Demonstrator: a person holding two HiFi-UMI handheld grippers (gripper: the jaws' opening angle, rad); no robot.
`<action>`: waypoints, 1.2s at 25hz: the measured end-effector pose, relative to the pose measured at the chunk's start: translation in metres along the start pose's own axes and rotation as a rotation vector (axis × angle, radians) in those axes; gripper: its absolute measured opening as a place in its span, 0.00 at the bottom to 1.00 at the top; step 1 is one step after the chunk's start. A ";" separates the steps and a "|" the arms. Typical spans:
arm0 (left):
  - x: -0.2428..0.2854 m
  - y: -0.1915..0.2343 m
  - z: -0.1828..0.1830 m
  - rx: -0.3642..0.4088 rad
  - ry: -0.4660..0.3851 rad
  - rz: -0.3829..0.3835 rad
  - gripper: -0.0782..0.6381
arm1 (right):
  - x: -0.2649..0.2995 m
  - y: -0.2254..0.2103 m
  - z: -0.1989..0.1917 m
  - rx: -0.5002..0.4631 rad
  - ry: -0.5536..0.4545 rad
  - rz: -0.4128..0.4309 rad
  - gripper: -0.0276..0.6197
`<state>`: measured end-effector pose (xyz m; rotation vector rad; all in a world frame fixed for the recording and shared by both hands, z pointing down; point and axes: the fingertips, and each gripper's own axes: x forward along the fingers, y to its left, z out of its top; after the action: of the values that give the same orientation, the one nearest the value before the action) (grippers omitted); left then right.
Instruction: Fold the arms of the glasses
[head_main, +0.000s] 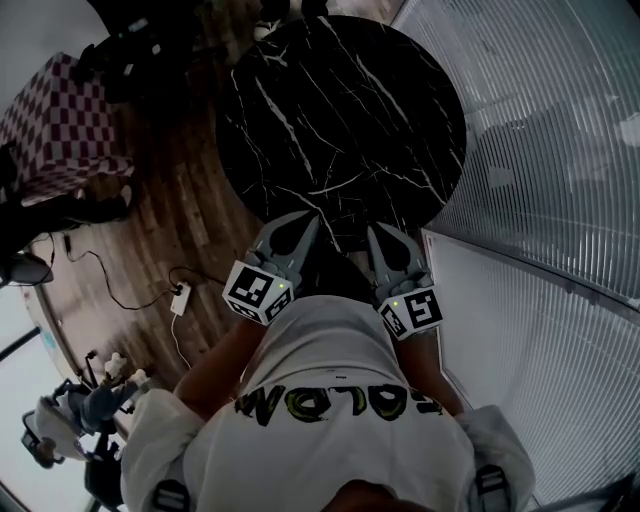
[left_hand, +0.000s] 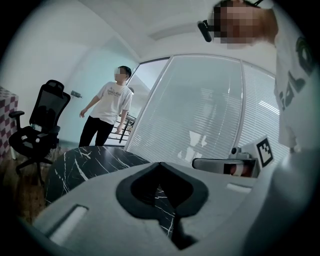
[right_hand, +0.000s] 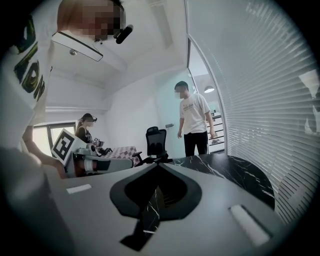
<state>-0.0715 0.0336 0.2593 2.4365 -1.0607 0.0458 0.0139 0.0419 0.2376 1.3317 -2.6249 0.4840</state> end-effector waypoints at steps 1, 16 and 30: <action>0.004 0.002 -0.001 -0.003 0.007 0.005 0.11 | 0.001 -0.004 -0.002 0.001 0.008 -0.001 0.05; 0.068 0.048 -0.061 -0.025 0.156 0.065 0.15 | 0.029 -0.067 -0.079 -0.007 0.181 -0.001 0.05; 0.116 0.096 -0.156 -0.039 0.312 0.112 0.22 | 0.067 -0.108 -0.173 -0.002 0.329 0.005 0.05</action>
<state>-0.0333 -0.0329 0.4622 2.2385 -1.0419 0.4232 0.0605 -0.0066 0.4410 1.1334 -2.3585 0.6403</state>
